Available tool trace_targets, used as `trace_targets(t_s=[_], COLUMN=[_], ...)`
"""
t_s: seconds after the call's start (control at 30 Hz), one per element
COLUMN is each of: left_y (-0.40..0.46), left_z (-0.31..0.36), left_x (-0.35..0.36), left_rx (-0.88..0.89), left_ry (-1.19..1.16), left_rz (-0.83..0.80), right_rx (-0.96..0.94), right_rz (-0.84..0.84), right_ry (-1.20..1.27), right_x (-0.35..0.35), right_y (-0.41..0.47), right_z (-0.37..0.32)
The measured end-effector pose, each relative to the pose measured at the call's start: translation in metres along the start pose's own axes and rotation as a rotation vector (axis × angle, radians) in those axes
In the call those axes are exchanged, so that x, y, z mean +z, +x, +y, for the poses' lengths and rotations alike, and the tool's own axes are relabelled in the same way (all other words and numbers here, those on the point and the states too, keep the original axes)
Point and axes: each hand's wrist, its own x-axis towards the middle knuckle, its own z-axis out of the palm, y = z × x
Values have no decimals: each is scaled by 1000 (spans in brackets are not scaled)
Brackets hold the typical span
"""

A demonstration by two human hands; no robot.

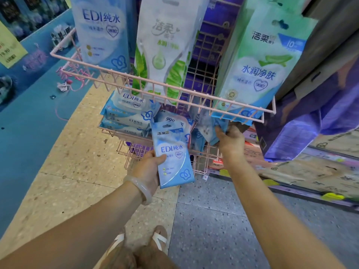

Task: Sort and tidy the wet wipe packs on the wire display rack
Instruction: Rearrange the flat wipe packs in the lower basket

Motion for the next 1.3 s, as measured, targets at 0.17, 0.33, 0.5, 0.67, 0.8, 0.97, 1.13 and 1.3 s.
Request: trace_targets(t_s=[0.17,0.33,0.5,0.67,0.8,0.97,1.13,1.3], left_y=[4,4,2,0,-1,1,6,10], left_z=[-9,-12,-14,-8,-10,-9,-11,-12], left_x=[4,8,4,-11,-18,-23,-23,-23], left_rx=[-8,-27,29,-21,-3,26,8,-20], left_ry=[-41,-185,-89,-59,-22,-19,-22,-19], left_rz=[22,-219,-100,-49,-5,0,-33,-40], right_rx=[259,349,266,41,-19,14,59,174], right_rz=[-59,-296,-389,-129,-216,-397,-283,-237], right_ry=[561,612,29,-210,-650,-913,-709,-495], right_x=[-27,-17,-5,-3,17,38,39,39], right_y=[-50,-102,-106,-43,9,22,24,26], right_z=[11,27,29,18,12,14,20,22])
